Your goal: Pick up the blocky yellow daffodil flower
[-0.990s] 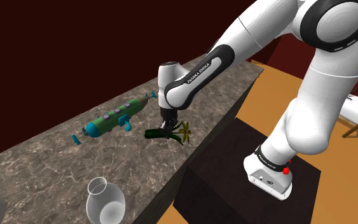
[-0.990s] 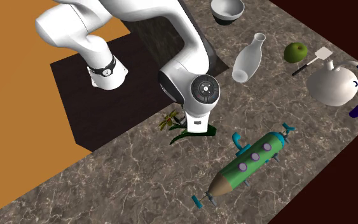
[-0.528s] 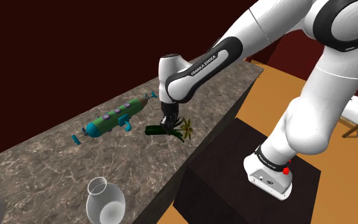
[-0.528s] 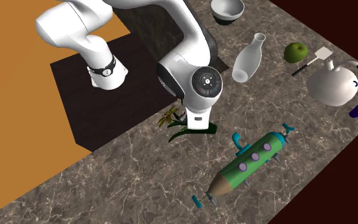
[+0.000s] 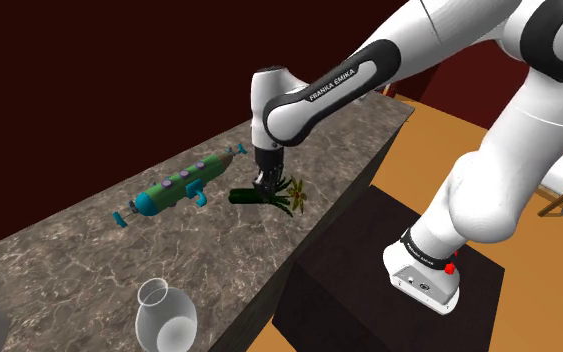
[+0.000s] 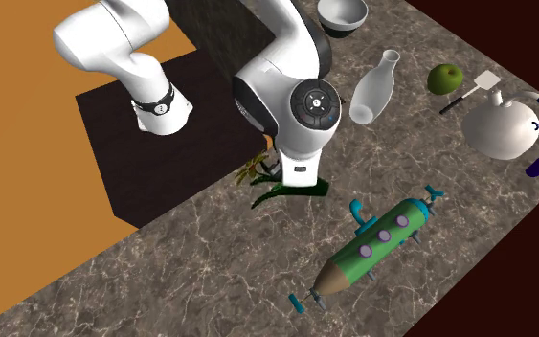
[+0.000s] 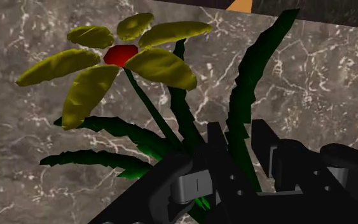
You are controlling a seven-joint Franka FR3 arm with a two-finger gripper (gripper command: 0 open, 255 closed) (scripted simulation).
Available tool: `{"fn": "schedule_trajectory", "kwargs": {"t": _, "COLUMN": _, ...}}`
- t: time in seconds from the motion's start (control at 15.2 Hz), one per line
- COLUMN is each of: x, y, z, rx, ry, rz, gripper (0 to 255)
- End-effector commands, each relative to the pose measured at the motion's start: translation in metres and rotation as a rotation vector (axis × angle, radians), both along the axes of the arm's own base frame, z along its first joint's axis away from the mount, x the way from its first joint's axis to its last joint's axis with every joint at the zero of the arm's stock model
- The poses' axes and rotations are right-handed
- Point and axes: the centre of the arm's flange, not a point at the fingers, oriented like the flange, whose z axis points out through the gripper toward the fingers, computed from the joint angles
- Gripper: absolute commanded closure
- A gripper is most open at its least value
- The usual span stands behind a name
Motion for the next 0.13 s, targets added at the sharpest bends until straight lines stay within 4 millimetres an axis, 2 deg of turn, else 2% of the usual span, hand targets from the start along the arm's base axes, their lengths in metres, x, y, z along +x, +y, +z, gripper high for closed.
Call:
{"fn": "schedule_trajectory", "kwargs": {"t": 0.0, "x": 0.0002, "y": 0.0003, "z": 0.0062, "rx": 0.0, "ry": 0.0, "rz": 0.0, "gripper": 255}}
{"fn": "schedule_trajectory", "kwargs": {"t": 0.07, "x": 0.0002, "y": 0.0003, "z": 0.0062, "rx": 0.0, "ry": 0.0, "rz": 0.0, "gripper": 255}}
